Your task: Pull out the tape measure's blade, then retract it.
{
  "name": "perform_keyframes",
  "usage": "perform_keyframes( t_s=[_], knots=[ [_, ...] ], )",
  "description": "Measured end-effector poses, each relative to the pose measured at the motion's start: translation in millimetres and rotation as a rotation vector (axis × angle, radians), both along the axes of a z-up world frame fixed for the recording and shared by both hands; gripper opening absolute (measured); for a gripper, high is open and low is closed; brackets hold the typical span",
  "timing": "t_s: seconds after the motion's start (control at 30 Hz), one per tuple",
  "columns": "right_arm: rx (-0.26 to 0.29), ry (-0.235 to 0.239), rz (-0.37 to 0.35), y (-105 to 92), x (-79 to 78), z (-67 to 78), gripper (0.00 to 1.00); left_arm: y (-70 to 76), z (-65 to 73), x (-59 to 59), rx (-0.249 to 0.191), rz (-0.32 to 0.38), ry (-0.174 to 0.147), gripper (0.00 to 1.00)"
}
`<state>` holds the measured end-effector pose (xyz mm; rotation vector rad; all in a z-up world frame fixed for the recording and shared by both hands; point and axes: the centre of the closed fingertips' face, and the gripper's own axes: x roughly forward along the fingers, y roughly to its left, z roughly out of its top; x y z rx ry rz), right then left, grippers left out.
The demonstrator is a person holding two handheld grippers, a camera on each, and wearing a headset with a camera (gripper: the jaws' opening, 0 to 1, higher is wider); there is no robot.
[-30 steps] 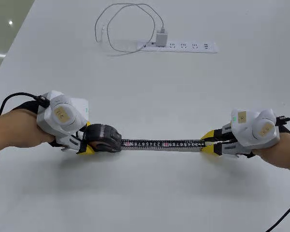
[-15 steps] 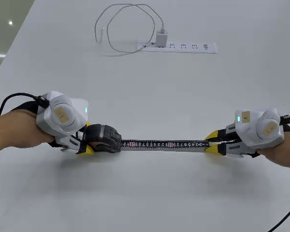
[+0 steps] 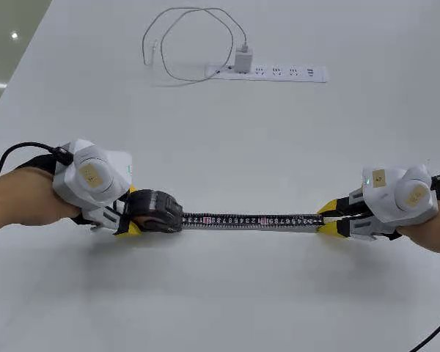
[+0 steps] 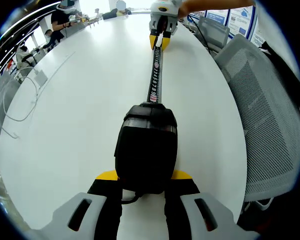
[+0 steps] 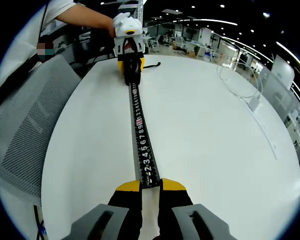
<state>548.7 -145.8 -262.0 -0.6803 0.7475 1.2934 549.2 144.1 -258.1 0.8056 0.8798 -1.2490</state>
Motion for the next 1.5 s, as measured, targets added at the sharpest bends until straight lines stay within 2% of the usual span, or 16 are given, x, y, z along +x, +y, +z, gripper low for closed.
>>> perform_keyframes(
  t_s=[0.27,0.4,0.63,1.0,1.5],
  knots=[
    [-0.003,0.012,-0.01,-4.3,1.6,-2.9,0.07,-0.5,0.7,-0.1,-0.003,0.007,-0.01,0.28],
    [-0.018,0.023,-0.007,-5.7,1.6,-4.7,0.08,-1.5,1.1,0.5,-0.008,0.026,-0.003,0.28],
    [-0.027,0.012,0.0,-2.2,-0.5,-3.5,0.08,-2.5,1.4,1.4,-0.023,0.051,0.01,0.28],
    [-0.044,0.009,0.015,0.1,-2.6,-1.7,0.1,-3.0,2.4,1.8,-0.031,0.083,0.008,0.28],
    [-0.043,0.002,0.018,-1.7,-4.2,0.7,0.12,-3.9,3.2,2.1,-0.044,0.092,0.002,0.29]
  ],
)
